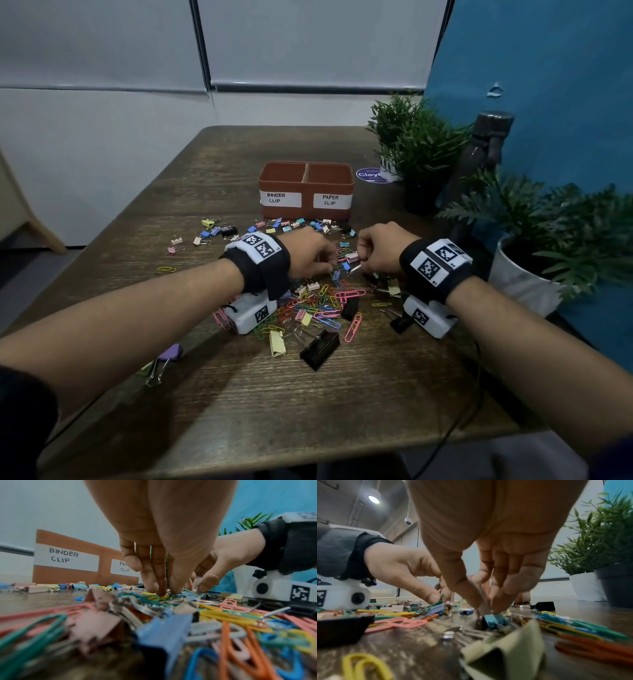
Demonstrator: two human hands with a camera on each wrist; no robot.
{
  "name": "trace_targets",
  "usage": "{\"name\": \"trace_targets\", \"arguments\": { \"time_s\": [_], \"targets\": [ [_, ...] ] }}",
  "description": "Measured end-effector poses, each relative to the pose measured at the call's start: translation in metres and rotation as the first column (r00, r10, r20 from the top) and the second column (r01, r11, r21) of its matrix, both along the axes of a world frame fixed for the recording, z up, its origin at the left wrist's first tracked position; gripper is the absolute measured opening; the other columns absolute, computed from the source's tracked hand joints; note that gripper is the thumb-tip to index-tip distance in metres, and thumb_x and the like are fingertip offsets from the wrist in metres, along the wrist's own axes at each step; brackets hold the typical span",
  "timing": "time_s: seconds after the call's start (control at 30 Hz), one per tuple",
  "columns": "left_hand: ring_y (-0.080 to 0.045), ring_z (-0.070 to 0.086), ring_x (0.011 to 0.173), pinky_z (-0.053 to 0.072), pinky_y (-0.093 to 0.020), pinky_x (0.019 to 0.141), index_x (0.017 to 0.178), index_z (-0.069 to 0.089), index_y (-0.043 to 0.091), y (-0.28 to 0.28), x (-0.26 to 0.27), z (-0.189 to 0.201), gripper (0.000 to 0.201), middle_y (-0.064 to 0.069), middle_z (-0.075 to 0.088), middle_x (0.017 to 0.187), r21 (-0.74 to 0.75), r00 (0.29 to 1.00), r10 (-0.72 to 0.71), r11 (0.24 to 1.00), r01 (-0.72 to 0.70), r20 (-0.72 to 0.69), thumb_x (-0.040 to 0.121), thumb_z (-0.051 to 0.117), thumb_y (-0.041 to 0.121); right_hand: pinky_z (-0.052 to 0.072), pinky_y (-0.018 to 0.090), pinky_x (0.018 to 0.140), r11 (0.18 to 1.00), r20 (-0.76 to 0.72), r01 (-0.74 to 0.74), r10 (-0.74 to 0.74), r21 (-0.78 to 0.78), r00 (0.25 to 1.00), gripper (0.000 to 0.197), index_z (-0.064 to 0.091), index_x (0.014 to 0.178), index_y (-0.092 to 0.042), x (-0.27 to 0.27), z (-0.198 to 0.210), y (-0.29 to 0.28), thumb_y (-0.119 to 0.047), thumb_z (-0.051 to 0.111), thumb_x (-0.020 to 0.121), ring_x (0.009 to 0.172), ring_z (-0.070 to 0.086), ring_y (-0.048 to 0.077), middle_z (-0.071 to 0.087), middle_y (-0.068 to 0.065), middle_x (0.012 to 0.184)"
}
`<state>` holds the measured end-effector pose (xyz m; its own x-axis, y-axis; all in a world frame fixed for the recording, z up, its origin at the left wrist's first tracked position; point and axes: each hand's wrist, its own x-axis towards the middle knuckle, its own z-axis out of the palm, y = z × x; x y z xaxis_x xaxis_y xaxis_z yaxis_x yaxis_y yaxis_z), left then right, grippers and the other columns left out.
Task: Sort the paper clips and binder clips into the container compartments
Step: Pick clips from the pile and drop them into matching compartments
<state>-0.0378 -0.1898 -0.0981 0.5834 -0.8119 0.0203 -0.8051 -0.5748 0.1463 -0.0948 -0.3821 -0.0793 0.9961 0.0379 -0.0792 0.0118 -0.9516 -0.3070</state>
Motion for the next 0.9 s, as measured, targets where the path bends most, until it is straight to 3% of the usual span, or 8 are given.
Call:
{"name": "trace_targets", "arguments": {
  "time_s": [0.13, 0.23, 0.33, 0.47, 0.57, 0.63, 0.73, 0.9],
  "targets": [
    [-0.008, 0.058, 0.071, 0.052, -0.029, 0.071, 0.090, 0.062, 0.025, -0.003, -0.004, 0.002, 0.004, 0.013, 0.059, 0.076, -0.044, 0.998, 0.039, 0.998, -0.037, 0.057, 0.092, 0.060, 0.027, 0.043, 0.025, 0.055, 0.999, 0.089, 0.037, -0.040, 0.030, 0.995, 0.021, 0.057, 0.077, -0.022, 0.002, 0.001, 0.000, -0.024, 0.078, 0.075, 0.074, 0.059, 0.014, 0.063, -0.003, 0.081],
    [-0.013, 0.060, 0.077, 0.055, -0.035, 0.075, 0.095, 0.061, 0.019, -0.002, -0.002, 0.002, 0.008, 0.006, 0.063, 0.083, -0.052, 0.990, 0.129, 0.991, -0.126, 0.055, 0.093, 0.056, 0.025, 0.051, 0.032, 0.070, 0.994, 0.176, 0.102, -0.106, 0.030, 0.979, 0.024, 0.053, 0.093, -0.029, 0.001, 0.002, 0.001, -0.034, 0.070, 0.077, 0.085, 0.060, 0.020, 0.062, -0.004, 0.093],
    [-0.022, 0.063, 0.088, 0.052, -0.035, 0.077, 0.104, 0.061, 0.018, -0.001, -0.002, 0.008, 0.017, -0.001, 0.066, 0.095, -0.044, 0.965, 0.233, 0.972, -0.230, 0.120, 0.091, 0.052, 0.024, 0.050, 0.033, 0.078, 0.985, 0.219, 0.167, -0.170, 0.029, 0.961, 0.016, 0.064, 0.096, -0.029, 0.002, 0.004, 0.002, -0.035, 0.055, 0.085, 0.092, 0.060, 0.026, 0.066, 0.002, 0.099],
    [-0.026, 0.061, 0.096, 0.042, -0.036, 0.081, 0.106, 0.060, 0.018, 0.000, -0.001, 0.012, 0.024, -0.004, 0.064, 0.106, 0.099, 0.868, 0.385, 0.896, -0.434, 0.315, 0.090, 0.049, 0.032, 0.049, 0.036, 0.080, 0.969, 0.233, 0.243, -0.248, 0.048, 0.940, 0.033, 0.070, 0.092, -0.015, 0.005, 0.006, 0.000, -0.029, 0.040, 0.091, 0.092, 0.059, 0.031, 0.067, 0.013, 0.101],
    [-0.026, 0.057, 0.106, 0.040, -0.041, 0.093, 0.121, 0.058, 0.020, 0.002, 0.003, 0.009, 0.037, -0.006, 0.060, 0.116, 0.203, 0.840, 0.432, 0.836, -0.510, 0.329, 0.088, 0.054, 0.038, 0.051, 0.036, 0.078, 0.961, 0.193, 0.275, -0.276, 0.030, 0.942, 0.037, 0.066, 0.080, -0.016, 0.008, 0.003, -0.001, -0.040, 0.040, 0.091, 0.088, 0.061, 0.031, 0.066, 0.013, 0.094],
    [-0.025, 0.054, 0.110, 0.042, -0.041, 0.091, 0.130, 0.054, 0.023, 0.003, 0.004, 0.008, 0.043, -0.005, 0.054, 0.123, 0.130, 0.895, 0.345, 0.911, -0.392, 0.283, 0.089, 0.056, 0.035, 0.051, 0.033, 0.073, 0.961, 0.160, 0.276, -0.267, -0.031, 0.950, 0.036, 0.063, 0.072, -0.019, 0.012, 0.001, -0.002, -0.049, 0.051, 0.088, 0.085, 0.062, 0.028, 0.066, 0.007, 0.087],
    [-0.012, 0.057, 0.093, 0.052, -0.035, 0.083, 0.123, 0.061, 0.027, 0.001, -0.004, 0.007, 0.032, 0.004, 0.056, 0.109, 0.004, 0.995, 0.051, 0.999, -0.051, 0.087, 0.092, 0.055, 0.030, 0.045, 0.029, 0.063, 0.976, 0.124, 0.214, -0.208, -0.035, 0.970, 0.034, 0.055, 0.064, -0.020, 0.017, -0.003, -0.005, -0.044, 0.068, 0.085, 0.078, 0.061, 0.022, 0.063, 0.001, 0.077],
    [-0.006, 0.048, 0.077, 0.045, -0.028, 0.068, 0.113, 0.067, 0.026, -0.007, -0.008, 0.003, 0.029, 0.009, 0.056, 0.096, 0.148, 0.986, -0.144, 0.980, 0.131, 0.079, 0.091, 0.061, 0.044, 0.047, 0.028, 0.070, 0.995, 0.093, 0.074, -0.067, -0.070, 0.993, 0.022, 0.064, 0.089, -0.030, 0.023, -0.006, -0.009, -0.042, 0.078, 0.078, 0.085, 0.058, 0.015, 0.061, -0.008, 0.091]
  ]
}}
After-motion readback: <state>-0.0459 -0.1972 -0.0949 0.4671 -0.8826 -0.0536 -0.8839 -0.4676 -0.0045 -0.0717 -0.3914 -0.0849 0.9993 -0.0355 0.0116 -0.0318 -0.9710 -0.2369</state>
